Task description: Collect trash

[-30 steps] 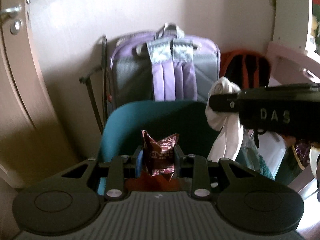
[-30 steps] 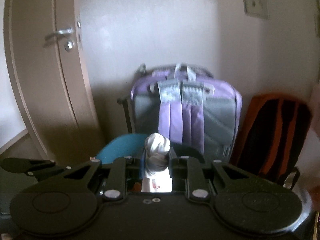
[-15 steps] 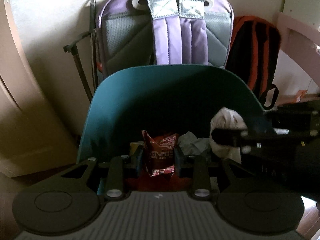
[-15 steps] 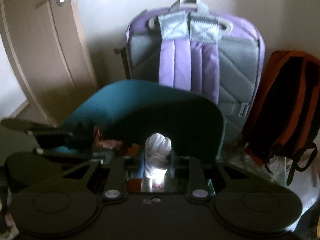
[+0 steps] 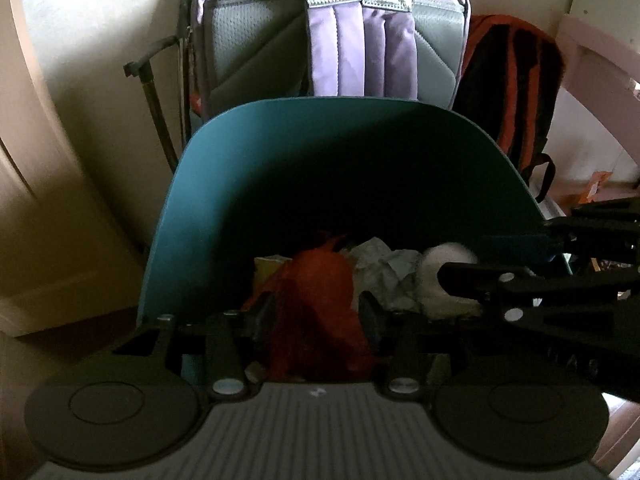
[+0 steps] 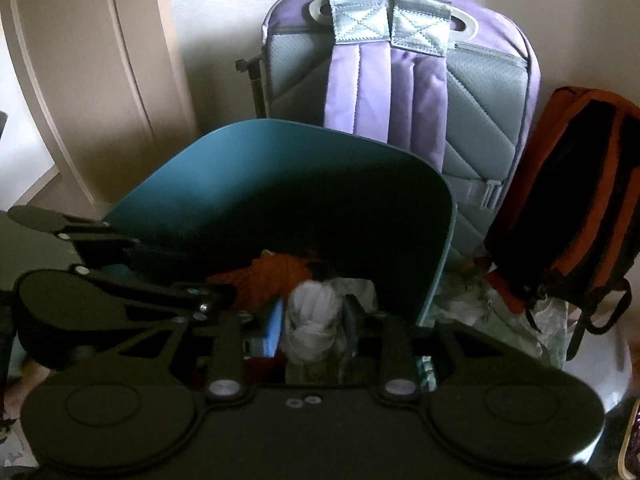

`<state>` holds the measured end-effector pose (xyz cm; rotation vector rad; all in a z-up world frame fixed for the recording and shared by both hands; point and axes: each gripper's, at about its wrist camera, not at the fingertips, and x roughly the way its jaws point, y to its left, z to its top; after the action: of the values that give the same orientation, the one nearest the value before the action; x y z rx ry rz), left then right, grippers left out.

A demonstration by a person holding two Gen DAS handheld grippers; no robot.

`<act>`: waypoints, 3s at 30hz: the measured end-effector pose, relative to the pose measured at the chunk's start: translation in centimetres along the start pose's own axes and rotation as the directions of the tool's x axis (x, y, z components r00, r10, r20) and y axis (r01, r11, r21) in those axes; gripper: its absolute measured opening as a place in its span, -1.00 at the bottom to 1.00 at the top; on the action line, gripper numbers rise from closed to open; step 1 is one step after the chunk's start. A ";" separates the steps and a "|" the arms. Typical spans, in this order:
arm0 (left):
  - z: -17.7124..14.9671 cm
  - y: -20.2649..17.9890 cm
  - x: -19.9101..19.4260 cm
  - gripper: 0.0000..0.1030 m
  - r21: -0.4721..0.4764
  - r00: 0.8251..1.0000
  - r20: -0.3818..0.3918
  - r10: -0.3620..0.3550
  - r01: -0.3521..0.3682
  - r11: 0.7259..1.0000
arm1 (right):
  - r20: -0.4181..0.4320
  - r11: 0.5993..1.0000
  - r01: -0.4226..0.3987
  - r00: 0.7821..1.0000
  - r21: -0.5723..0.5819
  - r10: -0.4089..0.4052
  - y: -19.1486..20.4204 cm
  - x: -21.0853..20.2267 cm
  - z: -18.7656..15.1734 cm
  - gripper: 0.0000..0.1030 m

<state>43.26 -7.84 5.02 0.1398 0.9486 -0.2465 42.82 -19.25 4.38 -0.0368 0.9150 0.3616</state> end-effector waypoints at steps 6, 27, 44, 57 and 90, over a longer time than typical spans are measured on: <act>-0.3 -0.1 -1.5 0.34 -0.020 1.000 0.023 0.014 -0.014 1.000 | 0.019 0.999 0.005 1.000 0.040 -0.006 -0.8 -1.8 0.2 -0.13; -3.4 -2.8 -13.5 0.80 -0.045 0.962 0.271 0.042 -0.031 0.999 | 0.234 0.998 -0.059 0.971 0.038 0.049 0.8 -13.8 -3.1 0.04; -9.8 -4.0 -20.1 0.97 -0.052 0.907 0.419 0.044 -0.025 0.998 | 0.374 0.999 -0.036 0.926 -0.035 0.046 4.0 -19.9 -8.7 0.07; -12.5 -4.0 -21.4 0.97 -0.052 0.909 0.416 0.010 0.013 0.999 | 0.387 0.999 -0.036 0.921 -0.030 0.045 4.5 -20.7 -11.5 0.07; -12.8 -4.0 -24.4 0.97 -0.085 0.882 0.470 0.018 0.025 0.996 | 0.426 0.999 -0.005 0.904 -0.053 0.027 5.5 -23.2 -12.3 0.08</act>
<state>18.50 -5.23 17.54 -0.0076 0.4715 -0.2272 18.77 -23.07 15.63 0.0037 0.4706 0.3890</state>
